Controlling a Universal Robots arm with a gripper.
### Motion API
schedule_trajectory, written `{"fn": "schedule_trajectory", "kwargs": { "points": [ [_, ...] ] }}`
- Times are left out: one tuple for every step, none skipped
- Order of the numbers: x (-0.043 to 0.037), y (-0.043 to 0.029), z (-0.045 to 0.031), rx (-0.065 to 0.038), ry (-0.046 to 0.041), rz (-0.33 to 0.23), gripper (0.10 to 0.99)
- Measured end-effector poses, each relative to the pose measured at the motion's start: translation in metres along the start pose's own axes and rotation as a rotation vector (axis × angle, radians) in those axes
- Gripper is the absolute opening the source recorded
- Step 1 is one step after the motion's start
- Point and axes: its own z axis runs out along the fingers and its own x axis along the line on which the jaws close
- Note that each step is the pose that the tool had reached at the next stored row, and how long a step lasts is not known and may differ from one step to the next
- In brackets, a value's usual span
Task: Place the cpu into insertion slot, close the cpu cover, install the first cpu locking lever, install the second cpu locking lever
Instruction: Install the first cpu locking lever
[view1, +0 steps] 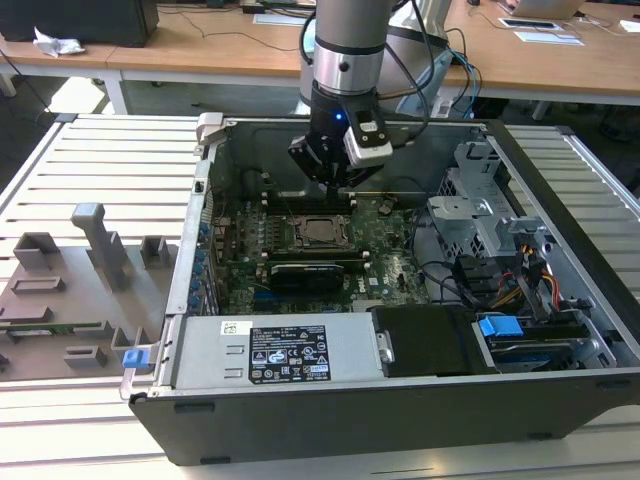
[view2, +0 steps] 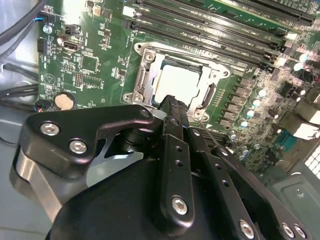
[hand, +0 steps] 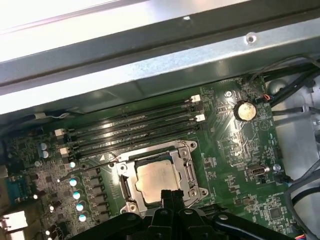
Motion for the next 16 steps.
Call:
{"fn": "schedule_trajectory", "kwargs": {
  "points": [
    [0.0, 0.0, 0.0, 0.0, -0.0001, -0.009, 0.106],
    [0.0, 0.0, 0.0, 0.0, -0.0002, -0.016, 0.106],
    [0.0, 0.0, 0.0, 0.0, -0.0006, -0.036, 0.106],
    [0.0, 0.0, 0.0, 0.0, -0.0007, -0.046, 0.106],
    [0.0, 0.0, 0.0, 0.0, -0.0008, -0.052, 0.106],
    [0.0, 0.0, 0.0, 0.0, -0.0009, -0.058, 0.106],
    [0.0, 0.0, 0.0, 0.0, -0.001, -0.063, 0.106],
    [0.0, 0.0, 0.0, 0.0, -0.0011, -0.07, 0.106],
    [0.0, 0.0, 0.0, -0.001, -0.0012, -0.077, 0.106],
    [0.0, 0.0, 0.0, -0.001, -0.0014, -0.084, 0.106],
    [0.0, 0.0, 0.0, -0.001, -0.0016, -0.103, 0.106],
    [0.0, 0.0, 0.0, -0.001, -0.0018, -0.112, 0.106],
    [0.0, 0.0, 0.0, -0.001, -0.002, -0.123, 0.106],
    [0.0, 0.0, 0.0, -0.001, -0.0023, -0.147, 0.106],
    [0.0, 0.0, 0.0, -0.001, -0.0025, -0.156, 0.106],
    [0.0, 0.0, 0.0, -0.001, -0.0026, -0.166, 0.106]
  ]
}}
